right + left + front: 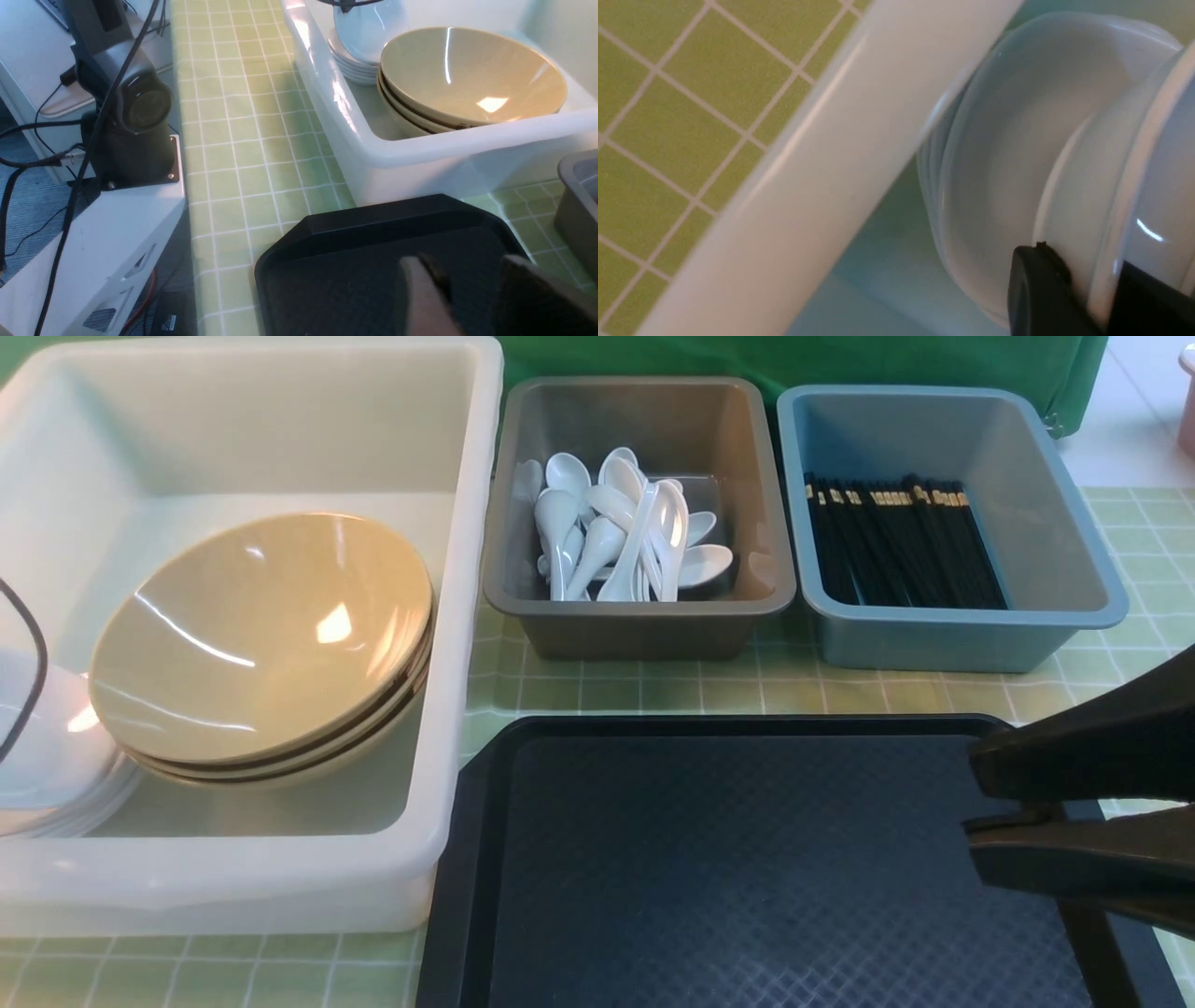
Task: On green table put chopsticks spoon bowls plates into blue grey white boxes.
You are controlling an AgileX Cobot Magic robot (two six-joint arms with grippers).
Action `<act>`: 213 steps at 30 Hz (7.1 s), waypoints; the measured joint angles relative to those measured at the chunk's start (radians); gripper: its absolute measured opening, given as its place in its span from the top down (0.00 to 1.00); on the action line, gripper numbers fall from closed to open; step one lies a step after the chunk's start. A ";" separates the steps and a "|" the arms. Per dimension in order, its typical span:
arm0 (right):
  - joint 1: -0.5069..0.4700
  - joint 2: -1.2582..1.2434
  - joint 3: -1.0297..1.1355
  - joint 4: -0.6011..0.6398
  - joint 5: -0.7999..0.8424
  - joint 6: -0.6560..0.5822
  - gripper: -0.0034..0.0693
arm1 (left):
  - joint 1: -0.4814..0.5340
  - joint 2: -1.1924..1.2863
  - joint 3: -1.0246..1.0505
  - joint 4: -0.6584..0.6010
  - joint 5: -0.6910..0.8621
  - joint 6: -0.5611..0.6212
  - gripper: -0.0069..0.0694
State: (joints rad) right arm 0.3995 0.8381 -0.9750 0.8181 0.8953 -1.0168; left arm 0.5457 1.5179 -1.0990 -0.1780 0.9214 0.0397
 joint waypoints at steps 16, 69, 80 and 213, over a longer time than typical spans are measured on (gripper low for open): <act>0.000 0.000 0.000 0.000 0.000 0.000 0.63 | -0.004 -0.071 -0.156 0.114 0.283 -0.089 0.05; 0.000 -0.667 0.739 -1.136 -0.554 1.258 0.92 | -0.924 -1.464 0.566 -0.349 -0.011 -0.067 0.91; 0.000 -0.667 0.739 -1.137 -0.538 1.257 0.90 | -0.924 -1.531 0.568 -0.349 0.034 -0.067 0.91; -0.461 -0.848 0.980 -0.882 -0.609 0.941 0.76 | -0.627 -1.531 1.121 0.168 -0.564 -0.029 0.91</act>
State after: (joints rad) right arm -0.0618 -0.0104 0.0054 -0.0641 0.2863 -0.0757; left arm -0.0810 -0.0135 0.0215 -0.0097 0.3574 0.0112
